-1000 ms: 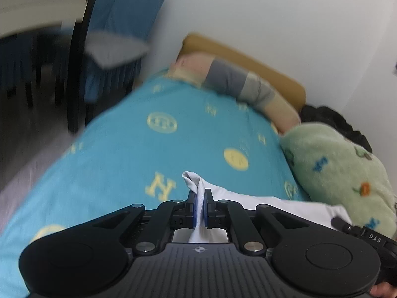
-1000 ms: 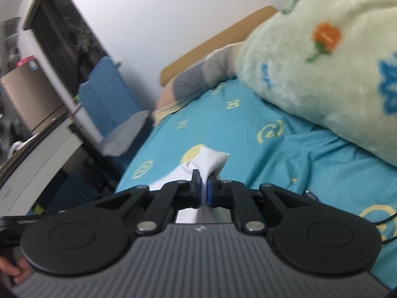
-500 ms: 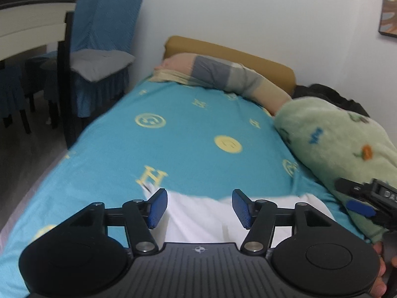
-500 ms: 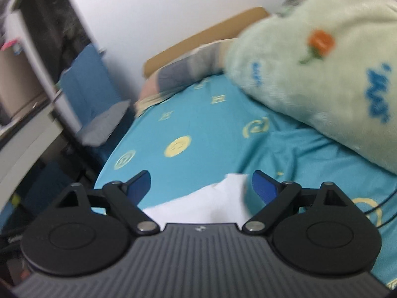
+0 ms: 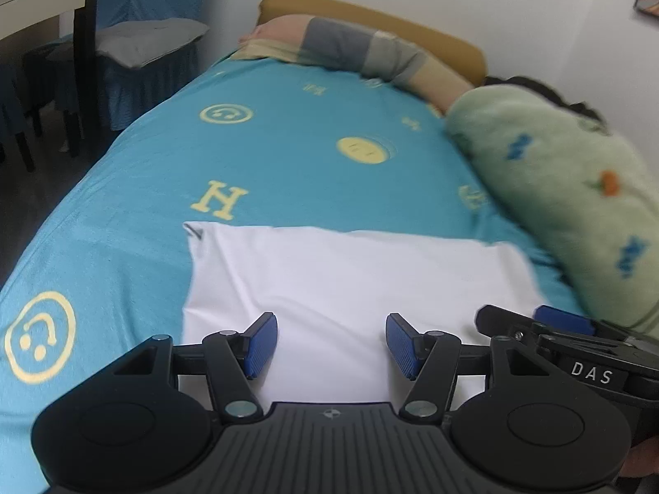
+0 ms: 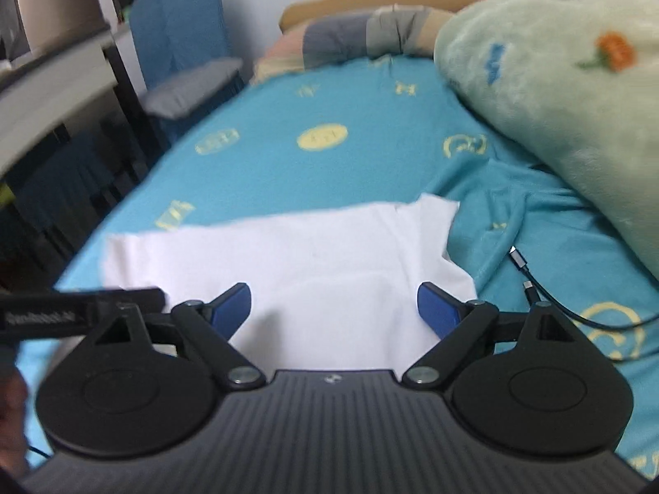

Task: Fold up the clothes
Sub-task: 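Pinch the folded T-shirt edge with both grippers and straighten it flat, then grasp the folded T-shirt edge with both grippers and lift it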

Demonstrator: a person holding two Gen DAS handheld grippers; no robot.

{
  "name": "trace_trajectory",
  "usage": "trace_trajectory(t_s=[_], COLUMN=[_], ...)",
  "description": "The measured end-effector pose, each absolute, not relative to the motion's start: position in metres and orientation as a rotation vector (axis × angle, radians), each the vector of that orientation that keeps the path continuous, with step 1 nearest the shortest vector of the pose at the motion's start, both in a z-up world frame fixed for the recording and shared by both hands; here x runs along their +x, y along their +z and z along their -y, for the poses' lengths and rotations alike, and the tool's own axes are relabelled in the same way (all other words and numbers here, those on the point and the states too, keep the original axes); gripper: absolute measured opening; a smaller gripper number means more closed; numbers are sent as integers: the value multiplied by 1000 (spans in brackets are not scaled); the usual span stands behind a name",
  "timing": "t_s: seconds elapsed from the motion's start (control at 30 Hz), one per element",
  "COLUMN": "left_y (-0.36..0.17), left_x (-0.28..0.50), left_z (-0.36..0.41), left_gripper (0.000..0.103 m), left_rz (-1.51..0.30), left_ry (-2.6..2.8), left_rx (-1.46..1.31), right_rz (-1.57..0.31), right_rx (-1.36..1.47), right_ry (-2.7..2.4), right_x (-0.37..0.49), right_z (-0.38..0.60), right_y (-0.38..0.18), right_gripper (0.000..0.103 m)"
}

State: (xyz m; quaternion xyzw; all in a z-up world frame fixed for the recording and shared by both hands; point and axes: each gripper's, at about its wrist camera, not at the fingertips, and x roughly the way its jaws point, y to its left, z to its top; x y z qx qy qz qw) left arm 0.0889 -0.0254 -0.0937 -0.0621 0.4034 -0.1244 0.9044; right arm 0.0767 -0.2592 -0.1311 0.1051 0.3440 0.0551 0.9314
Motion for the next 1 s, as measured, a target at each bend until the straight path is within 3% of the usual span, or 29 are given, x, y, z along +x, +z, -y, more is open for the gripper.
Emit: trace_trajectory(t_s=[0.17, 0.27, 0.43, 0.57, 0.7, 0.87, 0.97, 1.0], left_y=[-80, -92, -91, -91, -103, -137, -148, -150], left_x=[57, 47, 47, 30, 12, 21, 31, 34], left_z=[26, 20, 2, -32, -63, -69, -72, -73], left_gripper=[61, 61, 62, 71, 72, 71, 70, 69], left_rz=[-878, -966, -1006, -1039, -1076, -1174, -1147, -1126], left_ry=[-259, -232, -225, -242, -215, -95, -39, -30], left_rx=[-184, -274, -400, -736, -1050, -1139, -1156, -1157], right_rz=[-762, -854, -908, -824, -879, -901, -895, -894], right_rx=[229, 263, 483, 731, 983, 1184, 1191, 1191], right_ry=[126, 112, 84, 93, 74, 52, 18, 1], right_x=[33, 19, 22, 5, -13, -23, -12, -8], right_z=[257, 257, 273, 296, 309, 311, 310, 310], right_y=[-108, -123, -141, -131, -140, -165, -175, -179], right_gripper=[89, 89, 91, 91, 90, 91, 89, 79])
